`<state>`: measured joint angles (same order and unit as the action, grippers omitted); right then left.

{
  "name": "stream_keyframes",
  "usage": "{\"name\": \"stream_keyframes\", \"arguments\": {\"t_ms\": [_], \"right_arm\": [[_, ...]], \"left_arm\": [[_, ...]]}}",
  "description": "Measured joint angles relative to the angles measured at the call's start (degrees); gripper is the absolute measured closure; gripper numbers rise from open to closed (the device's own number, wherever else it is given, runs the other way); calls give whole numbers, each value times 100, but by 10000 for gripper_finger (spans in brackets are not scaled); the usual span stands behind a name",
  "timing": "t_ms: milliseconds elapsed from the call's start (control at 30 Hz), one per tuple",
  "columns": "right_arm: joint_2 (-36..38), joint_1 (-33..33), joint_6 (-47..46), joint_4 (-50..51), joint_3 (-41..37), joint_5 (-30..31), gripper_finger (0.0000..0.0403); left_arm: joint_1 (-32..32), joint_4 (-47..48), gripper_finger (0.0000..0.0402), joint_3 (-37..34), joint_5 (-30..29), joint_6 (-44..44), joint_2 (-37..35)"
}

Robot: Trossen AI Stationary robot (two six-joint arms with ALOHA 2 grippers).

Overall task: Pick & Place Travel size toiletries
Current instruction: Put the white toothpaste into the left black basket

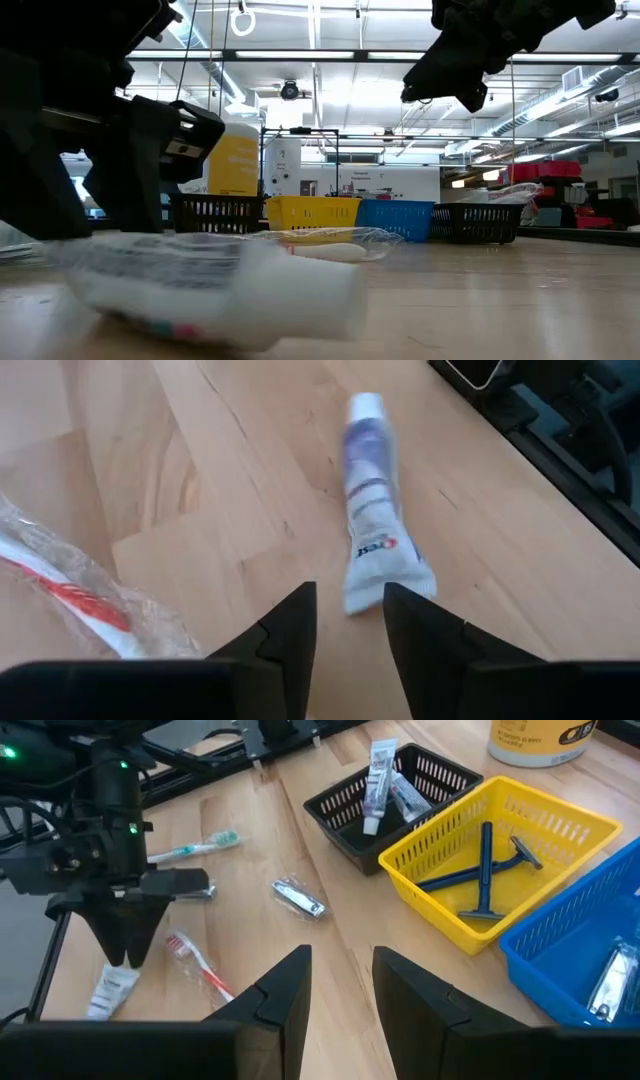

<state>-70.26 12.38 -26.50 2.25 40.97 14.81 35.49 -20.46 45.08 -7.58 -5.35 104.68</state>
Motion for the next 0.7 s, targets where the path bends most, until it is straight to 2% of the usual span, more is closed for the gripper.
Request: {"name": "stream_keyframes", "arguments": {"t_ms": [133, 267, 433, 600, 700], "right_arm": [[0, 0, 0, -35, 0, -1, 284], [0, 0, 0, -43, 0, 1, 284], [2, -32, 2, -555, -2, 2, 284], [2, -47, 46, -802, 0, 4, 284], [2, -107, 46, -763, -1, 0, 284]], "left_arm": [[-83, 3, 270, 4, 120, -21, 0], [-123, 188, 243, 242, 61, 167, -1], [-131, 1176, 202, 827, -11, 667, -9], [-202, 1466, 182, 1081, 368, 316, -11], [-199, 1448, 181, 1133, 320, 299, -11]]}}
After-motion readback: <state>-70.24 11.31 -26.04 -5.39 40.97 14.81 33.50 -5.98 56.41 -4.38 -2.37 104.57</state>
